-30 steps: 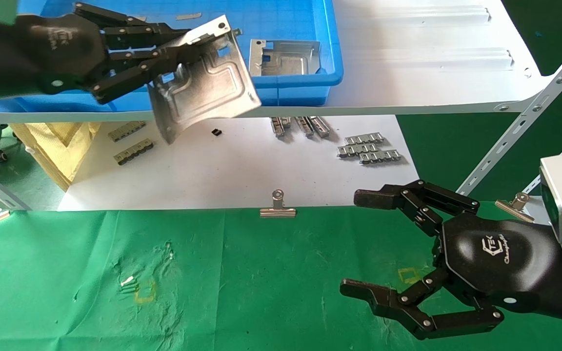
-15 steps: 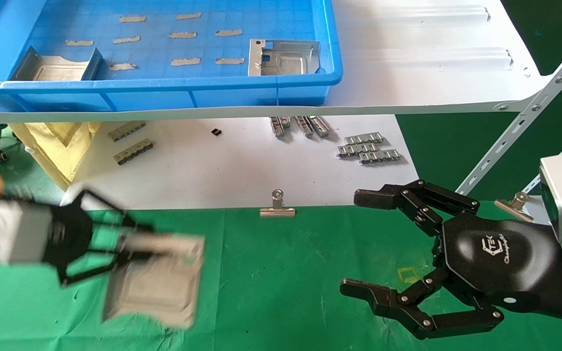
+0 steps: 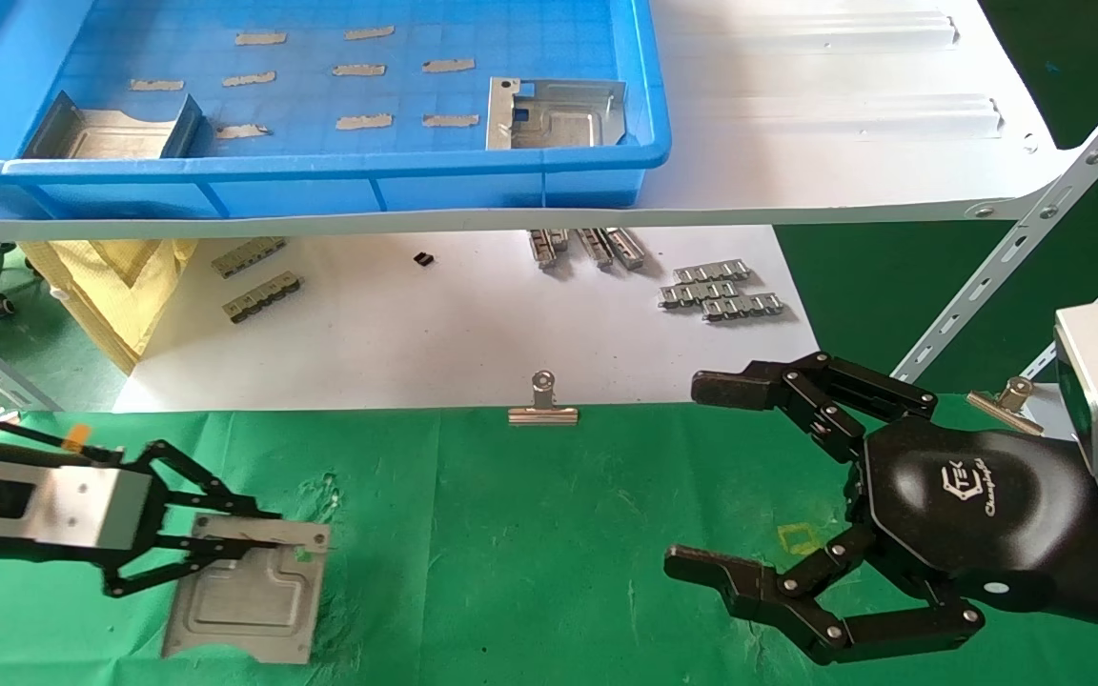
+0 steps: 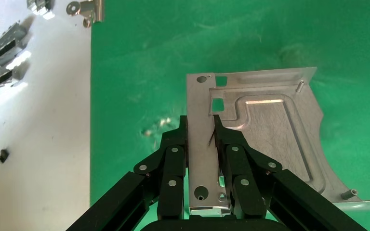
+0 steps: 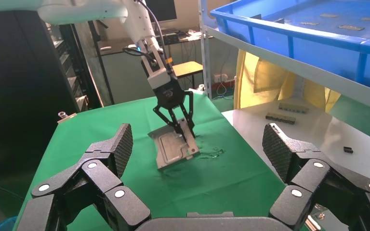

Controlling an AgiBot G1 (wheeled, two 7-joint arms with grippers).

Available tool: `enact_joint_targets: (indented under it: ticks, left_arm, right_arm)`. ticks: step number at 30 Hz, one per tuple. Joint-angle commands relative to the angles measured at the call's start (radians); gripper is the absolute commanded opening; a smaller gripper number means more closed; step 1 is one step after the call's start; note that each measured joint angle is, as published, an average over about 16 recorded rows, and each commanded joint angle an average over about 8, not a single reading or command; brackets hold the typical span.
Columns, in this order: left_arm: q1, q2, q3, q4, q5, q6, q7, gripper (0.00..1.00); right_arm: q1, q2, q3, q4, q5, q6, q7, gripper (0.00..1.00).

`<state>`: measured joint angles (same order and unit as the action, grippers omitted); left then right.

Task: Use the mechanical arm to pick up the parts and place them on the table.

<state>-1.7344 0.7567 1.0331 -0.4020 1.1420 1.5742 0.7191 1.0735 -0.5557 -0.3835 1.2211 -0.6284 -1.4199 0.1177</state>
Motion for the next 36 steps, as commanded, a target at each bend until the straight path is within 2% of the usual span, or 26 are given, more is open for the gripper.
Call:
enact_joint_targets:
  ticks: [1, 7, 8, 14, 20, 32, 36]
  left_arm:
    - [0.005, 0.02, 0.006, 0.04, -0.008, 0.003, 0.02, 0.17]
    - [-0.001, 0.05, 0.012, 0.127, -0.02, -0.01, 0.059, 0.92]
    - [-0.002, 0.056, 0.013, 0.141, -0.021, -0.012, 0.065, 1.0]
    - [-0.011, 0.089, 0.019, 0.201, -0.021, -0.007, 0.091, 1.0]
    - [-0.024, 0.103, 0.005, 0.251, -0.058, 0.006, 0.055, 1.0]
    - [0.061, 0.07, -0.098, 0.22, -0.3, 0.028, -0.135, 1.0]
    - [0.081, 0.064, -0.112, 0.212, -0.338, 0.029, -0.16, 1.0]
  right_arm:
    - [0.0, 0.0, 0.0, 0.0, 0.0, 0.0, 0.0, 1.0]
    - [0.0, 0.0, 0.0, 0.0, 0.0, 0.0, 0.0, 1.0]
    - [0.0, 0.0, 0.0, 0.0, 0.0, 0.0, 0.0, 1.0]
    - [0.0, 0.0, 0.0, 0.0, 0.0, 0.0, 0.0, 1.0]
    - [0.0, 0.0, 0.0, 0.0, 0.0, 0.0, 0.0, 1.0]
    - [0.0, 0.0, 0.0, 0.0, 0.0, 0.0, 0.0, 1.0]
    - [0.0, 0.0, 0.0, 0.0, 0.0, 0.0, 0.0, 1.0]
